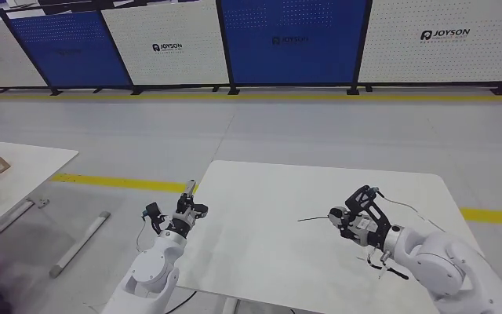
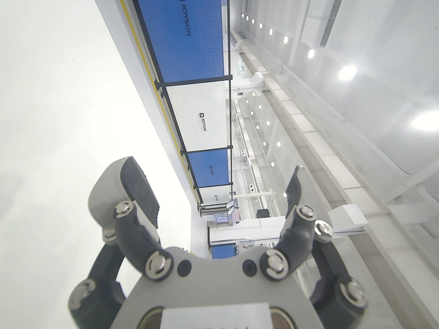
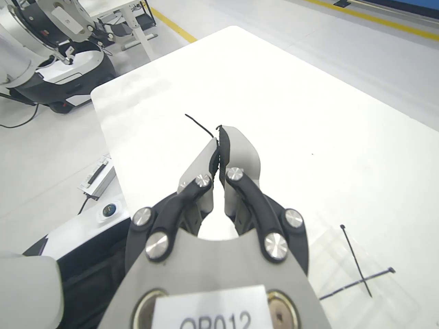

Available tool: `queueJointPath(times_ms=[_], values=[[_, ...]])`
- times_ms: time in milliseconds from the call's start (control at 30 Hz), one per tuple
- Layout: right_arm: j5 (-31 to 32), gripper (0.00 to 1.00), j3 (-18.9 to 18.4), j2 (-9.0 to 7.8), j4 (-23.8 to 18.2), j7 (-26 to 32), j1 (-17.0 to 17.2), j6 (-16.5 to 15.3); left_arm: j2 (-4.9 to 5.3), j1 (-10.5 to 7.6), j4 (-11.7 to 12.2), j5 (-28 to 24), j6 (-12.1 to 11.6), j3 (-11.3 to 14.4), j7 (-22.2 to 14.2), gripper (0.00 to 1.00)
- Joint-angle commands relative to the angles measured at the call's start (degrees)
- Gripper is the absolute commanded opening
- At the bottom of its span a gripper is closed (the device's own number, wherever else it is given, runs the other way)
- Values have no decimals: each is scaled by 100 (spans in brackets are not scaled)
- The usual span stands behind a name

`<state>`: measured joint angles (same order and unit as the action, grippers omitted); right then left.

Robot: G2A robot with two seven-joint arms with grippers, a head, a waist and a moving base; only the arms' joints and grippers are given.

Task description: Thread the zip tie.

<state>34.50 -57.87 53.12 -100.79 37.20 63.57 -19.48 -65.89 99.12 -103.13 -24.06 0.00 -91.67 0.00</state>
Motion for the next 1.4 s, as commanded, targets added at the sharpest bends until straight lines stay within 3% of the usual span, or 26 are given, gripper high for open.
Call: queueJointPath(times_ms=[0,367,467,733,1367], values=[[5,0,0,0,0,0,0,0,0,0,0,0,0,0,0,100],[24,0,12,2,-16,-20,16,0,0,0,0,0,0,0,0,100],[4,0,330,-26,-326,134,-160,0,0,0,0,0,0,0,0,100],[218,0,1122,-347,-220,-359,-813,0,0,0,0,0,0,0,0,100],[331,0,1107,-334,-184,-443,-766,34,0,0,0,0,0,0,0,100]])
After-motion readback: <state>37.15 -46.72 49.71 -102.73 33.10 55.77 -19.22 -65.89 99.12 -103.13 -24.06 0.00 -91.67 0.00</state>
